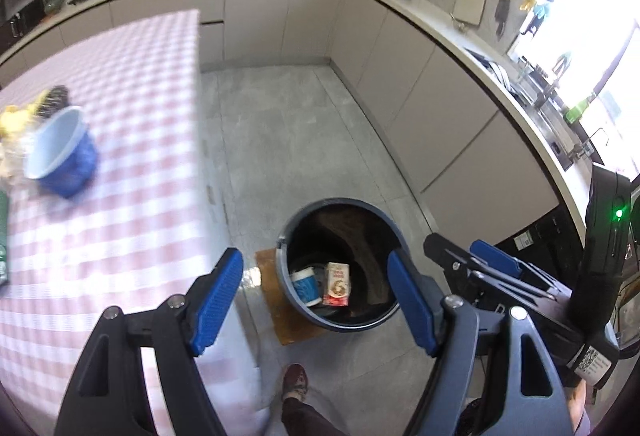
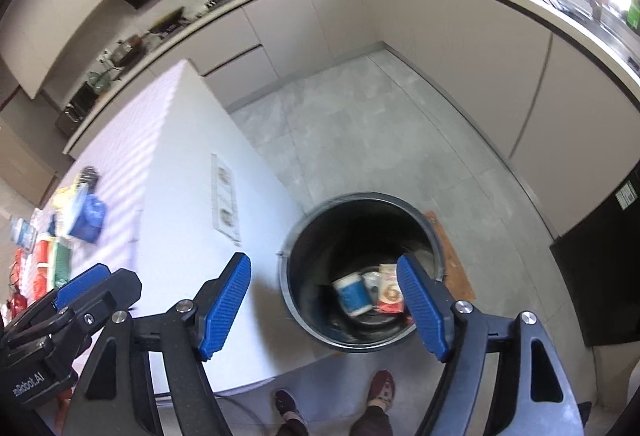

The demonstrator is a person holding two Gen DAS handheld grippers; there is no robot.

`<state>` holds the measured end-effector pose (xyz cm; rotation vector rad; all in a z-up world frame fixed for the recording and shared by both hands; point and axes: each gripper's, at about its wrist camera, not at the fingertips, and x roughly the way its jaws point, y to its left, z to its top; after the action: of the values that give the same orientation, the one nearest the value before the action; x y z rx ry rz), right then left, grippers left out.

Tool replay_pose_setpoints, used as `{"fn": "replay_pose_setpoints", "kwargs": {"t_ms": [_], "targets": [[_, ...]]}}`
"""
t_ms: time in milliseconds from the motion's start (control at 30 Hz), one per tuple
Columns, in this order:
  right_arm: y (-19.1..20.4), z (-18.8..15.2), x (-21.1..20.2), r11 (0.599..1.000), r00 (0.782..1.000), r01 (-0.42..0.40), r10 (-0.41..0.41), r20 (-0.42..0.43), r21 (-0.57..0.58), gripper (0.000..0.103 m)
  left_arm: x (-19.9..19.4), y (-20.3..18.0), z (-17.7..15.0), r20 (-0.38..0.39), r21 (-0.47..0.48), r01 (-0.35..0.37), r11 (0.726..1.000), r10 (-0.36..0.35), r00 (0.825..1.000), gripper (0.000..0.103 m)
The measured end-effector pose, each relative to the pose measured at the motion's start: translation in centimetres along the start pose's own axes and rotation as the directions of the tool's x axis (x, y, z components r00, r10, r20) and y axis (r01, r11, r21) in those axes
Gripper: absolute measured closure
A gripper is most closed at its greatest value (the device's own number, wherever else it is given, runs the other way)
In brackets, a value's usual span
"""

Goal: Collect trash
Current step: 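Move both tools back toward the items on the table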

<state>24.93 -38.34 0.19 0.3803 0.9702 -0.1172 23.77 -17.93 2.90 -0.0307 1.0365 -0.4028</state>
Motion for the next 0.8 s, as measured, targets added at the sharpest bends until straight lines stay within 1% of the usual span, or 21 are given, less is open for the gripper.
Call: {"fn": "replay_pose_setpoints", "kwargs": {"t_ms": [67,133,267,333,433,533,667,800], "targets": [[1.8,-0.4,-0.5,1.0,1.0,-0.016,0.016,0.011,-0.018,0.025,-0.7,1.5,-0.2,0.014,-0.008,-0.019,1.0,0.019,1.0,0.027],[4.1,-0.8,-0.9,0.999,0.999,-0.036,0.037,0.021,-0.033,0.025,-1.5,3.7,-0.5,0.031,-0.028,-0.042,0.999,0.043,0.999,0.027],[9.0,-2.0,-1.3,0.995,0.997,-0.07,0.072,0.024,-0.074,0.025,-3.6,8.5,-1.3,0.058,-0.077,-0.084,0.994,0.088,0.994,0.027],[11.7,-2.6,-1.2,0.992,0.996,-0.079,0.082,0.02,-0.102,0.025,-4.9,11.5,-1.8,0.07,-0.107,-0.104,0.989,0.112,0.991,0.027],[15.4,-3.5,-1.1,0.985,0.994,-0.104,0.108,0.019,-0.137,0.025,-6.8,15.9,-2.5,0.081,-0.147,-0.144,0.979,0.157,0.984,0.027],[19.8,-4.7,-0.9,0.976,0.991,-0.129,0.134,0.017,-0.176,0.025,-8.2,19.4,-3.4,0.097,-0.173,-0.187,0.967,0.206,0.974,0.027],[24.8,-6.2,-0.1,0.966,0.988,-0.145,0.152,0.014,-0.216,0.025,-9.8,24.2,-4.2,0.114,-0.204,-0.225,0.953,0.251,0.961,0.027],[29.2,-7.7,0.9,0.955,0.986,-0.162,0.168,0.0,-0.25,0.025,-11.1,28.3,-5.0,0.124,-0.237,-0.251,0.938,0.286,0.95,0.024]]}}
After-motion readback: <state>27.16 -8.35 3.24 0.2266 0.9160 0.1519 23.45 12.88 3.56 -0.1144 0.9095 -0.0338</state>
